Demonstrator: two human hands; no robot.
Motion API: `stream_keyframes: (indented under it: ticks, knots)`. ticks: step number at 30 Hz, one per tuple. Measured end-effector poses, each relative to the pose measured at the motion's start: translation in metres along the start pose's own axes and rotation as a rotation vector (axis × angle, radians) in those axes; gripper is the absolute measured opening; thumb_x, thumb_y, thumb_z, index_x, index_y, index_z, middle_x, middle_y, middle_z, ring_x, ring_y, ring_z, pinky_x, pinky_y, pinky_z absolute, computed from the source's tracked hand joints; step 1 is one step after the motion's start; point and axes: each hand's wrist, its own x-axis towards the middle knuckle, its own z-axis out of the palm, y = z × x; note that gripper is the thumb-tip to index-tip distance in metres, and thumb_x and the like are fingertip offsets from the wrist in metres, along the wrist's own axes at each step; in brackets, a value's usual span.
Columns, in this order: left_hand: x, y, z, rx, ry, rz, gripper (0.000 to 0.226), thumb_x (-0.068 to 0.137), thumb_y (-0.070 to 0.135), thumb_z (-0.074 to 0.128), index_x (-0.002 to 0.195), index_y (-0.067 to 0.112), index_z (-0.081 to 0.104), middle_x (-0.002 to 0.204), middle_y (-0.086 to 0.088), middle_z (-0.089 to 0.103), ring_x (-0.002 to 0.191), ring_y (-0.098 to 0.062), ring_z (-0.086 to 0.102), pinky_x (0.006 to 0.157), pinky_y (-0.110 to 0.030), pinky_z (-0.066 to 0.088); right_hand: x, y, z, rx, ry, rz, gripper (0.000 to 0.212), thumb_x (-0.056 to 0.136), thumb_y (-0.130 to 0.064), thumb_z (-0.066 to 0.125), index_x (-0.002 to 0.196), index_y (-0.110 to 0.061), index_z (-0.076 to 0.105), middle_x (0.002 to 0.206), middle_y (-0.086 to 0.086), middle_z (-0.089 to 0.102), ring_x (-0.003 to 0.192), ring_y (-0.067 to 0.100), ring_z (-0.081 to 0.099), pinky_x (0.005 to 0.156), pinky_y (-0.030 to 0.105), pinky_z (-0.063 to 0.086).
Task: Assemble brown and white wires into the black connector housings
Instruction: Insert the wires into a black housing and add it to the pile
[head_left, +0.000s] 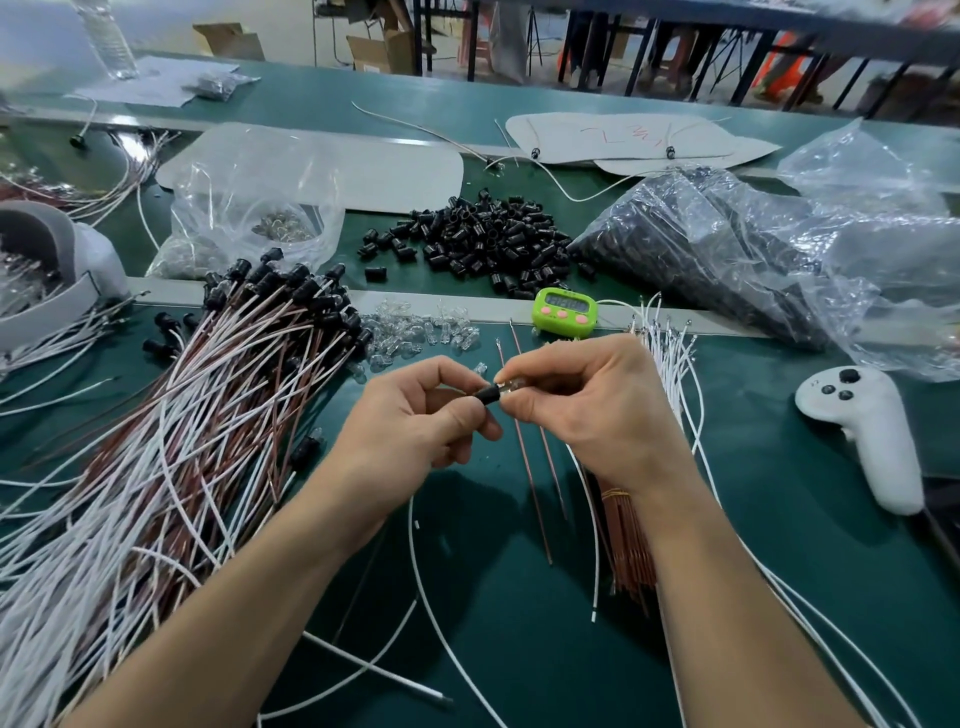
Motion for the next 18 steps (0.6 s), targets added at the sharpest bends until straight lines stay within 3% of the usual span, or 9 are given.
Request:
stream_keyframes:
  ticks: [4, 7, 10, 14, 18]
  knots:
    - [0.0000, 0.0018, -0.0001, 0.059, 0.007, -0.018, 0.017, 0.097, -0.005, 0.057, 0.093, 0.009, 0.064, 0.068, -0.009, 0.069, 0.046, -0.009, 0.037, 0.046, -0.015, 0.030, -0.0017, 0.0010, 0.0045, -0.053, 0.005, 0.007, 0.026, 0.076, -0.009, 0.087, 0.088, -0.032, 0.082, 0.076, -0.009, 0.078, 0.068, 0.003, 0.069, 0.066, 0.020, 0.056]
    - [-0.0003, 0.0028, -0.0009, 0.082, 0.064, 0.001, 0.021, 0.094, -0.006, 0.059, 0.085, 0.012, 0.066, 0.056, -0.004, 0.055, 0.046, -0.007, 0.033, 0.045, -0.014, 0.028, -0.0027, -0.0012, 0.0067, -0.014, -0.048, 0.028, 0.027, 0.076, -0.010, 0.087, 0.092, -0.032, 0.083, 0.078, -0.013, 0.079, 0.069, 0.000, 0.071, 0.067, 0.015, 0.055]
    - [-0.0001, 0.0027, -0.0019, 0.001, 0.122, -0.021, 0.023, 0.092, -0.008, 0.060, 0.082, 0.011, 0.066, 0.053, 0.002, 0.040, 0.047, -0.007, 0.030, 0.043, -0.012, 0.026, -0.0023, -0.0056, 0.0086, 0.146, -0.119, 0.085, 0.030, 0.074, -0.008, 0.083, 0.090, -0.034, 0.084, 0.077, -0.004, 0.079, 0.066, 0.006, 0.071, 0.064, 0.020, 0.056]
    - [-0.0004, 0.0047, -0.0049, -0.026, 0.097, -0.048, 0.021, 0.088, -0.008, 0.065, 0.081, 0.011, 0.068, 0.048, 0.008, 0.041, 0.043, -0.003, 0.031, 0.041, -0.010, 0.026, -0.0027, -0.0052, 0.0047, 0.374, -0.172, 0.166, 0.023, 0.083, -0.006, 0.072, 0.094, -0.022, 0.084, 0.076, 0.011, 0.077, 0.064, 0.019, 0.073, 0.059, 0.024, 0.057]
    - [-0.0023, 0.0077, -0.0074, -0.042, 0.069, -0.079, 0.008, 0.069, 0.012, 0.074, 0.074, 0.018, 0.077, 0.050, 0.008, 0.044, 0.043, -0.003, 0.031, 0.041, -0.012, 0.024, -0.0037, -0.0047, 0.0053, 0.576, -0.218, 0.280, 0.012, 0.084, -0.012, 0.076, 0.091, -0.015, 0.084, 0.076, 0.010, 0.075, 0.063, 0.017, 0.072, 0.057, 0.021, 0.056]
